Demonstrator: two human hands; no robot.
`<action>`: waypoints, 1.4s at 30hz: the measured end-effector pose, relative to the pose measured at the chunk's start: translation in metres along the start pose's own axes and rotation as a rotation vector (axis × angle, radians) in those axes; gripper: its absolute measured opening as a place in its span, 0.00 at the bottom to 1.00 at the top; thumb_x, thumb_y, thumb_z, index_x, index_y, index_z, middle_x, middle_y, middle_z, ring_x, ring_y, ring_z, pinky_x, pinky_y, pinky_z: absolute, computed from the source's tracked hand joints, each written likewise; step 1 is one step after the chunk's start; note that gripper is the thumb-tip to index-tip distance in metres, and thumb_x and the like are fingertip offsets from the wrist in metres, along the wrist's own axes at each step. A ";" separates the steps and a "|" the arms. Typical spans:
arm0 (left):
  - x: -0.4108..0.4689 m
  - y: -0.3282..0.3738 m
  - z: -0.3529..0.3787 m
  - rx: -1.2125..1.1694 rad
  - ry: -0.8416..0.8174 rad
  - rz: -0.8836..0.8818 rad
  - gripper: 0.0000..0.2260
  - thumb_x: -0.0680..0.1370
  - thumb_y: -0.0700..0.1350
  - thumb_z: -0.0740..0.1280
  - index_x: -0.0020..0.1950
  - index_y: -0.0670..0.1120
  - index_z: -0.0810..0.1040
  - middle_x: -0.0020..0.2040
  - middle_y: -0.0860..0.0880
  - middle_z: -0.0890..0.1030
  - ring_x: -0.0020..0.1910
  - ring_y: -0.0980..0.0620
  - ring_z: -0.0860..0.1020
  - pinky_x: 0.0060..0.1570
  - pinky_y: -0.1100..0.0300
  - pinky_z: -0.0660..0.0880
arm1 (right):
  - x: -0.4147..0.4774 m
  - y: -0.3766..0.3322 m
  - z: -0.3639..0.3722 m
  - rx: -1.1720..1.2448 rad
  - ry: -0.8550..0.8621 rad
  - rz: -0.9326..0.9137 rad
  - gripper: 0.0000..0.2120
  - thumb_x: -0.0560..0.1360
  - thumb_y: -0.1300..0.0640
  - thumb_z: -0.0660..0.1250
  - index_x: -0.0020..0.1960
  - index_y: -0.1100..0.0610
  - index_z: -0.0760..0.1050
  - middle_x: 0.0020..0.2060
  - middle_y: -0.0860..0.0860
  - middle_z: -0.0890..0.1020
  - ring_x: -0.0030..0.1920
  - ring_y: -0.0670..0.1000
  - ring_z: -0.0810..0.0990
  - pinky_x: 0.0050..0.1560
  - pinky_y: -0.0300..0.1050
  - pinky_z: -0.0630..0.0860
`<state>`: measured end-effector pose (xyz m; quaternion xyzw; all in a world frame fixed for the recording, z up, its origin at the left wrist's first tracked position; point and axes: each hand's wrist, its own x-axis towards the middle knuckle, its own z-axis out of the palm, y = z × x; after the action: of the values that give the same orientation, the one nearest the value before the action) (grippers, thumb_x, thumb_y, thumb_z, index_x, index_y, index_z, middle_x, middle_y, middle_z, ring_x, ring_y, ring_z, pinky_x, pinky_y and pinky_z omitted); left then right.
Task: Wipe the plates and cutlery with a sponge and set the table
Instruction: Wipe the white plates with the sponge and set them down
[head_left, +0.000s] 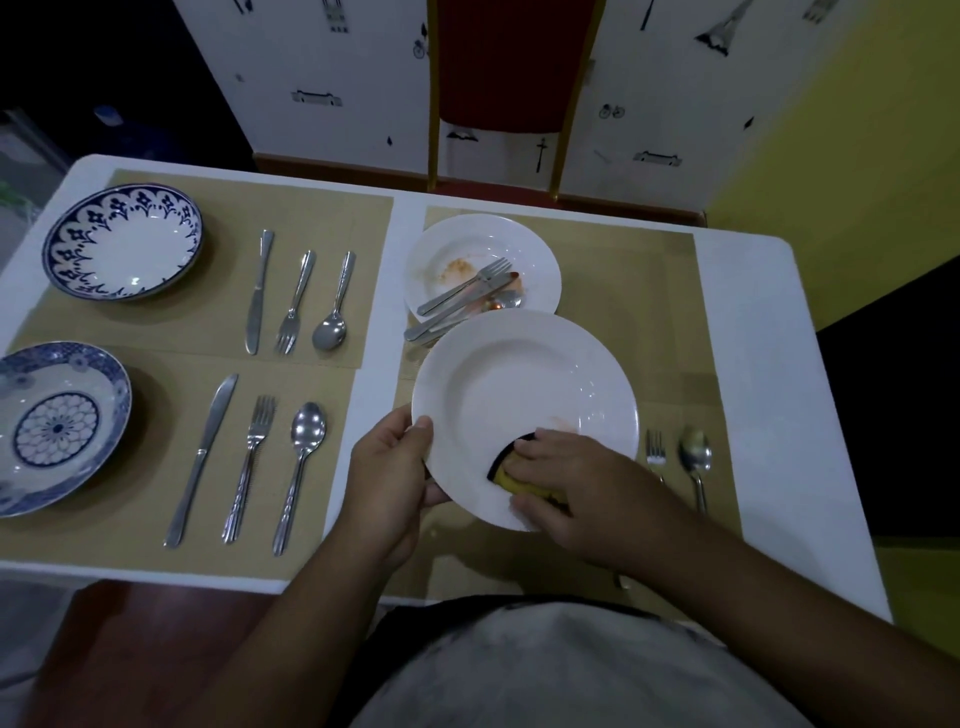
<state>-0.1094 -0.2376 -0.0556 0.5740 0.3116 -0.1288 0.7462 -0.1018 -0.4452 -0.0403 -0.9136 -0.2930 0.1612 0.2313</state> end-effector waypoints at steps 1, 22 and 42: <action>0.000 0.001 -0.001 -0.011 0.007 0.002 0.12 0.85 0.43 0.60 0.64 0.49 0.81 0.54 0.46 0.86 0.51 0.44 0.85 0.38 0.51 0.82 | -0.003 0.006 -0.001 -0.046 0.007 0.004 0.16 0.75 0.52 0.66 0.62 0.52 0.78 0.61 0.49 0.79 0.63 0.50 0.74 0.69 0.38 0.57; -0.011 -0.006 0.021 0.134 -0.077 0.051 0.11 0.84 0.45 0.62 0.61 0.54 0.82 0.52 0.48 0.86 0.50 0.45 0.86 0.43 0.43 0.84 | 0.025 0.011 -0.001 -0.047 0.112 0.133 0.11 0.73 0.49 0.66 0.53 0.48 0.82 0.44 0.48 0.82 0.44 0.49 0.77 0.45 0.45 0.73; -0.016 -0.007 0.020 0.200 -0.120 0.080 0.11 0.84 0.43 0.62 0.57 0.55 0.82 0.48 0.50 0.87 0.44 0.49 0.86 0.37 0.50 0.83 | 0.039 0.024 -0.010 -0.024 0.401 0.362 0.07 0.74 0.53 0.66 0.46 0.53 0.83 0.39 0.48 0.81 0.39 0.47 0.75 0.41 0.43 0.73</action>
<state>-0.1191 -0.2614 -0.0486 0.6488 0.2287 -0.1635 0.7071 -0.0557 -0.4421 -0.0503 -0.9675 -0.0754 0.0122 0.2411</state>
